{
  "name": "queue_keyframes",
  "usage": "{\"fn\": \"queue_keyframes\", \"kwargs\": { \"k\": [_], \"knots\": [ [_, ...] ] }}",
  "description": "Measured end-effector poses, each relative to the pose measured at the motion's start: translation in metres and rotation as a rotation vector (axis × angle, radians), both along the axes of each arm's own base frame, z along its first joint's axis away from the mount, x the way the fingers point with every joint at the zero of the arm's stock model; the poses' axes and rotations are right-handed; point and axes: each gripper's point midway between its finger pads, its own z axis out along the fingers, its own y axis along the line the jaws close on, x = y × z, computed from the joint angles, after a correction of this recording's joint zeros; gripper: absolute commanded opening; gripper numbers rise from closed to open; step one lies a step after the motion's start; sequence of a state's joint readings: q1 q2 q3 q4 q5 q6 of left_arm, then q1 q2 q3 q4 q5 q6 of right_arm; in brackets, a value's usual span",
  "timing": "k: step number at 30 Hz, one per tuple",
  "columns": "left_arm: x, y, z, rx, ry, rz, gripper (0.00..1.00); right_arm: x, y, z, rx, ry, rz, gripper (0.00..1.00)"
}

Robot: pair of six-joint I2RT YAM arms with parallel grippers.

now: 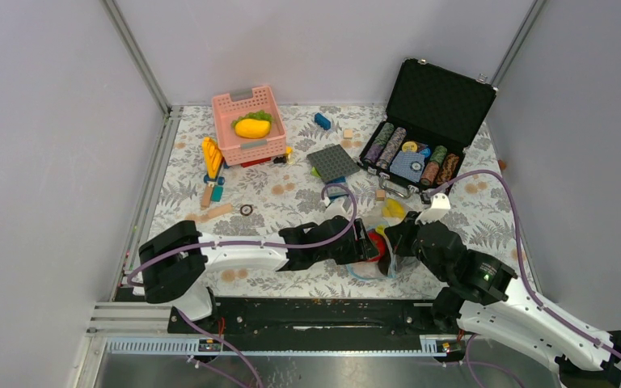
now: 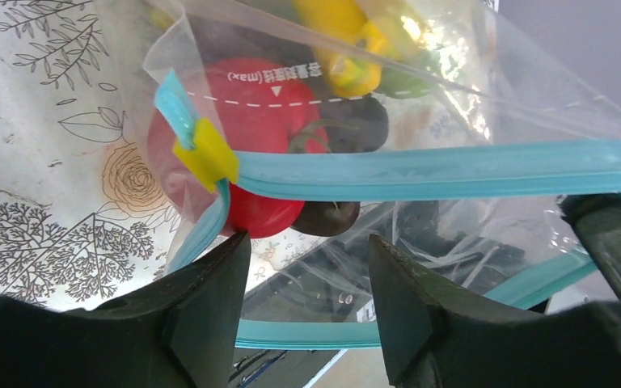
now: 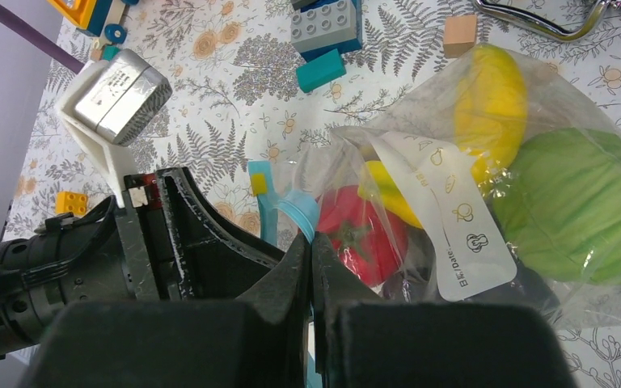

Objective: Open the zip-top bag and remove the fake food

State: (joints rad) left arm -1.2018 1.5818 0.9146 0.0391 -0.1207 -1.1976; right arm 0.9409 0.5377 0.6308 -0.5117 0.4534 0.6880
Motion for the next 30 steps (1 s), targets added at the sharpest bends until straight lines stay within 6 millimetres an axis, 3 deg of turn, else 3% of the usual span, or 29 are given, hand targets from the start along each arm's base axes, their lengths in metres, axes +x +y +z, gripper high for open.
{"fn": "queue_keyframes", "kwargs": {
  "k": [7, 13, 24, 30],
  "knots": [
    [0.003, 0.006, -0.008, 0.029, 0.015, 0.041, 0.68, 0.0, 0.001, -0.002, 0.001, 0.012, -0.003, 0.0],
    [0.009, 0.01, -0.016, 0.055, 0.016, 0.088, 0.7, -0.003, 0.008, -0.012, -0.007, 0.048, 0.023, 0.0],
    [0.02, 0.022, -0.05, 0.153, 0.027, 0.175, 0.75, -0.012, 0.028, -0.019, 0.064, 0.105, 0.095, 0.0],
    [0.027, 0.026, -0.05, 0.156, 0.015, 0.227, 0.77, -0.016, 0.036, -0.021, 0.098, 0.127, 0.115, 0.0]
  ]
}}
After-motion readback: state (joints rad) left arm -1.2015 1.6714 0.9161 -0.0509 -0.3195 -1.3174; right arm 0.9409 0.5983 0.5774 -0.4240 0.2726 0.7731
